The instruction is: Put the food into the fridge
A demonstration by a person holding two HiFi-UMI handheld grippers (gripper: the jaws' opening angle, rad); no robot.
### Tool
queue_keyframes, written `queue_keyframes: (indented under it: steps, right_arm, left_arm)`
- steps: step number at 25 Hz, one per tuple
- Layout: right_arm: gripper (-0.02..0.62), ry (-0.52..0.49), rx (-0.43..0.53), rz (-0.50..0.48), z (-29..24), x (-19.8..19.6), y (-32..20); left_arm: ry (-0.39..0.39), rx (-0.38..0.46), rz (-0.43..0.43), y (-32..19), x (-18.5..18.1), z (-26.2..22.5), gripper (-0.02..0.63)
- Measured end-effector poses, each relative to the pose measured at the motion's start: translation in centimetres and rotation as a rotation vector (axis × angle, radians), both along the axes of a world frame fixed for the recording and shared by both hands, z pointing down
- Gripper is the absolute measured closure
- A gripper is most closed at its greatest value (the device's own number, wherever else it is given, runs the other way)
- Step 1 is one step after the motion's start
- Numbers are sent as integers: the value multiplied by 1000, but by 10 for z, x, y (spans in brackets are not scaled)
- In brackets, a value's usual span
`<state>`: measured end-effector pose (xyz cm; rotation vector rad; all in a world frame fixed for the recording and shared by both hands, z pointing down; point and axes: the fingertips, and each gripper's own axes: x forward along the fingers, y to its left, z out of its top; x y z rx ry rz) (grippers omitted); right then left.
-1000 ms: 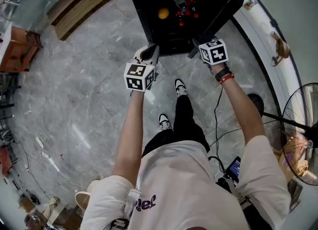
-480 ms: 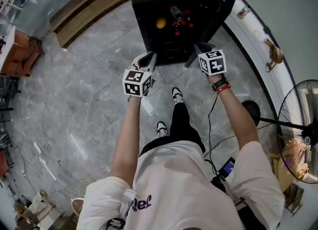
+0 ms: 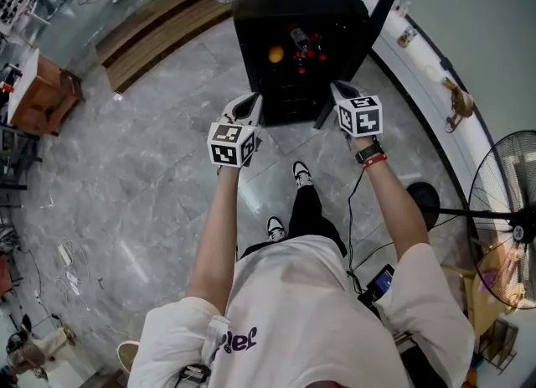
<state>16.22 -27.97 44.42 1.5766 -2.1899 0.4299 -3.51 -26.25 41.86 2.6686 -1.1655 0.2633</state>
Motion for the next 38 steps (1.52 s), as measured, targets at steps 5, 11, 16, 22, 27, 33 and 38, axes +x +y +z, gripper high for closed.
queue_keyframes:
  steps: [5,11,16,22,27,33,38]
  right_arm:
    - [580,-62,56,48,-26,-7,20]
    - [580,-120,117,88,-50,-15,44]
    - [580,-187,158,136,-61,-21,58]
    - [580,-183,218,169,-76,-25,76]
    - [580,-174,253,192,-82,-29,87]
    - [580,-200,273,220,-86,-34,93]
    - [580,-177,274,219,-85,-37,96]
  left_arm:
    - [10,30,-34,14,-11,-25,588]
    - [21,64,-69,31,-19,-50,588]
    - [35,87,-103,39,-25,-66,588]
    - [55,87,-137,55,-34,-74,588]
    - [72,86,-178,64,-43,-75,588]
    - [52,126,-191,70,-50,-81,588]
    - [49,147,-195,74,-50,-86,588]
